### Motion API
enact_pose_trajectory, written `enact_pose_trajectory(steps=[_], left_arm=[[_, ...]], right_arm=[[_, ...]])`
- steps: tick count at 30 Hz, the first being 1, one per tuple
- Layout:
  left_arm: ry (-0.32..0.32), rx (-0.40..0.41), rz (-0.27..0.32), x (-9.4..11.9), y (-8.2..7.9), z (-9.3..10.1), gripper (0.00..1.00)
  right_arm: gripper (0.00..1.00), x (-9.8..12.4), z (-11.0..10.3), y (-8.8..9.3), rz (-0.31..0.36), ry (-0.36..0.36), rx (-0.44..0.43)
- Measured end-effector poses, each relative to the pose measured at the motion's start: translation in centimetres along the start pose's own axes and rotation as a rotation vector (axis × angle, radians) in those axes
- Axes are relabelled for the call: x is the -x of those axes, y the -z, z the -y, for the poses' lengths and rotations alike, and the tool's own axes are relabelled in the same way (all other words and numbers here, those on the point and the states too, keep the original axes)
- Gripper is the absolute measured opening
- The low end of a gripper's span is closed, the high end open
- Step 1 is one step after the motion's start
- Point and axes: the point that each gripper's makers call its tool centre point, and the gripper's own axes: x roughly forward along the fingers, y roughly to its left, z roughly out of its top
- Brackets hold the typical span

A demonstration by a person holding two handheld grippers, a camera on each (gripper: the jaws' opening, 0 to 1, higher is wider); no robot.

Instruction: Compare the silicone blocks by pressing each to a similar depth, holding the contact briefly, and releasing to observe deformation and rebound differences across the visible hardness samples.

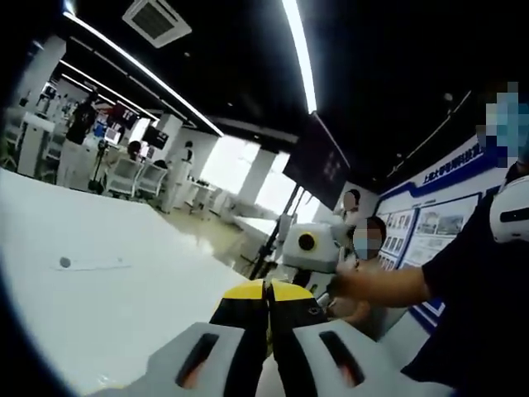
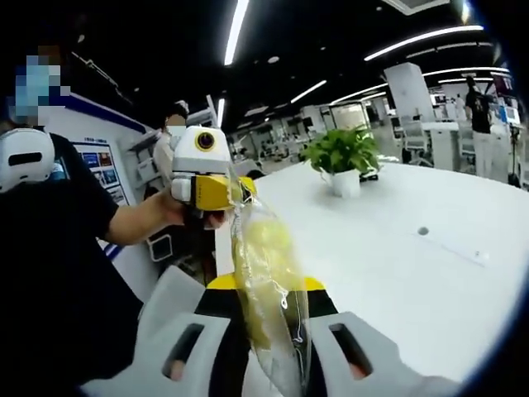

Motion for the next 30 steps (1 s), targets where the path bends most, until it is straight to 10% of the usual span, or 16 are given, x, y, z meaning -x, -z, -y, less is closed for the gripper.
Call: enact_pose_trajectory(steps=[30], left_arm=[[0.028, 0.057, 0.042, 0.2, -1.6, 1.1, 0.0]], right_arm=[[0.15, 0.7, -0.2, -1.6, 0.098, 0.003, -0.019]])
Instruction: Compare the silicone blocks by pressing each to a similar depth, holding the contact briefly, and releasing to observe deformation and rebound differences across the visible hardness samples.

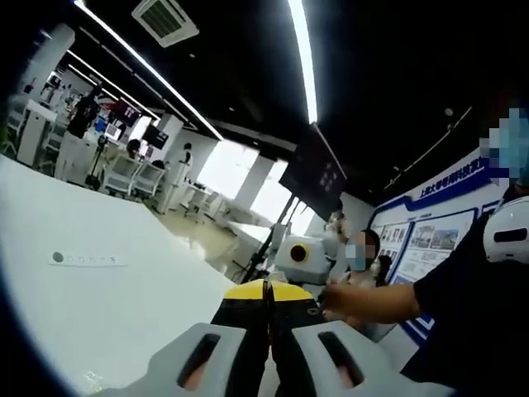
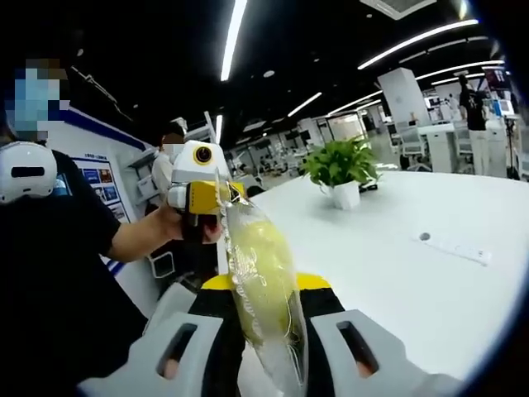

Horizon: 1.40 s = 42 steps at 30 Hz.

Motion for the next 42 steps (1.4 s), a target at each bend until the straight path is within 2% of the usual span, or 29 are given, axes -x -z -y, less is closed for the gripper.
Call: enact_pose_trajectory(steps=[3, 7, 24, 42], left_arm=[[0.008, -0.005, 0.004, 0.0, -0.2, 0.5, 0.0], [0.011, -0.008, 0.007, 0.0, -0.4, 0.9, 0.0], [0.016, 0.047, 0.03, 0.4, 0.1, 1.7, 0.0], [0.003, 0.069, 0.072, 1.1, -0.6, 2.0, 0.0]], right_arm=[[0.16, 0.1, -0.2, -0.4, 0.026, 0.009, 0.05], [0.19, 0.2, -0.3, -0.7, 0.038, 0.024, 0.072], [0.28, 0.7, -0.8, -0.4, 0.021, 0.071, 0.102], [0.35, 1.2, -0.8, -1.0, 0.04, 0.107, 0.143]])
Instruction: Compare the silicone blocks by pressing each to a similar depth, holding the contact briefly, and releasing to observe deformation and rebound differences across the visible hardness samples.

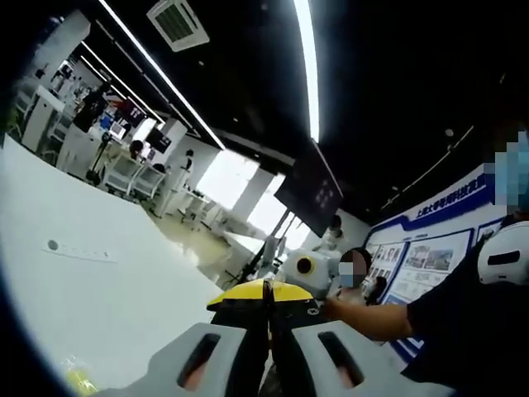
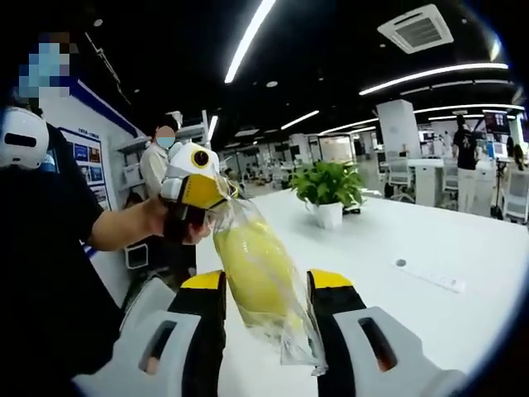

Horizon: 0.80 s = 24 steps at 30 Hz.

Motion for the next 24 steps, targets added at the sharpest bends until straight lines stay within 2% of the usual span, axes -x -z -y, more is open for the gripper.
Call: enact_pose_trajectory(steps=[18, 24], left_arm=[[-0.02, 0.014, 0.01, 0.3, 0.3, -0.3, 0.0], [-0.025, 0.021, 0.011, 0.4, 0.3, -0.5, 0.0]], right_arm=[[0.36, 1.3, 0.3, 0.0, -0.001, 0.053, 0.041], [0.37, 2.1, 0.3, -0.3, 0.027, 0.082, 0.054]])
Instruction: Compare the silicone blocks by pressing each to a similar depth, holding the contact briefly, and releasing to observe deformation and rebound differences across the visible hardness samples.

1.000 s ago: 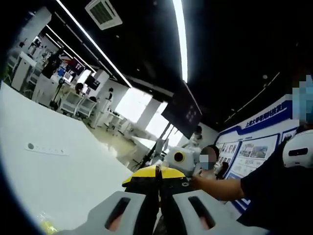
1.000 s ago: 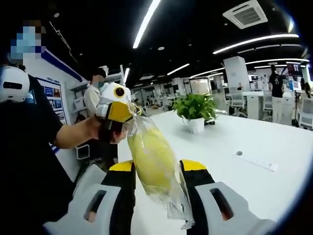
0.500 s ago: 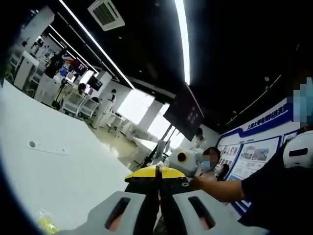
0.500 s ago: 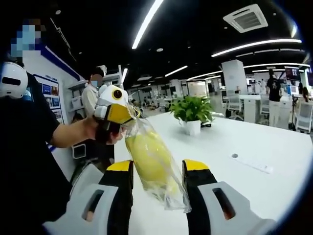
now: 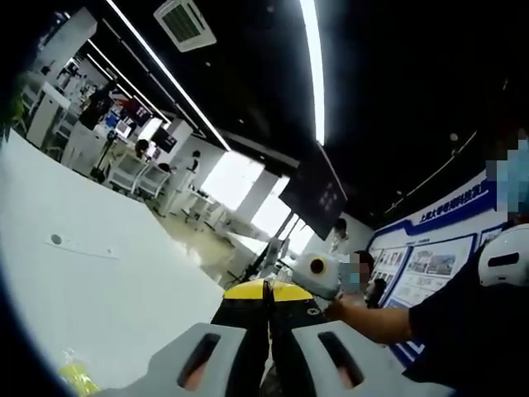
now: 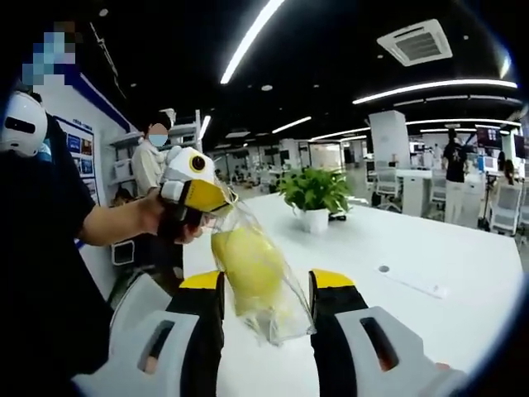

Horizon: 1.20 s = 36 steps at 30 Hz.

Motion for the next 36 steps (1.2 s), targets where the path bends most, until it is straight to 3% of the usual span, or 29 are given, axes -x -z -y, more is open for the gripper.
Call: enact_pose_trajectory(steps=[5, 12, 22, 36], left_arm=[[-0.006, 0.007, 0.007, 0.1, 0.0, -0.2, 0.0], [-0.019, 0.017, 0.005, 0.1, 0.2, -0.7, 0.0], [-0.016, 0.022, 0.008, 0.0, 0.3, -0.9, 0.0], [-0.027, 0.038, 0.011, 0.2, 0.7, -1.6, 0.0]], right_arm=[[0.36, 0.9, 0.5, -0.1, 0.011, 0.034, 0.004], [0.36, 2.4, 1.8, 0.3, 0.015, 0.142, 0.066], [0.37, 3.5, 1.1, 0.6, 0.044, 0.168, 0.045], [0.45, 7.6, 1.2, 2.6, 0.079, 0.304, 0.025]])
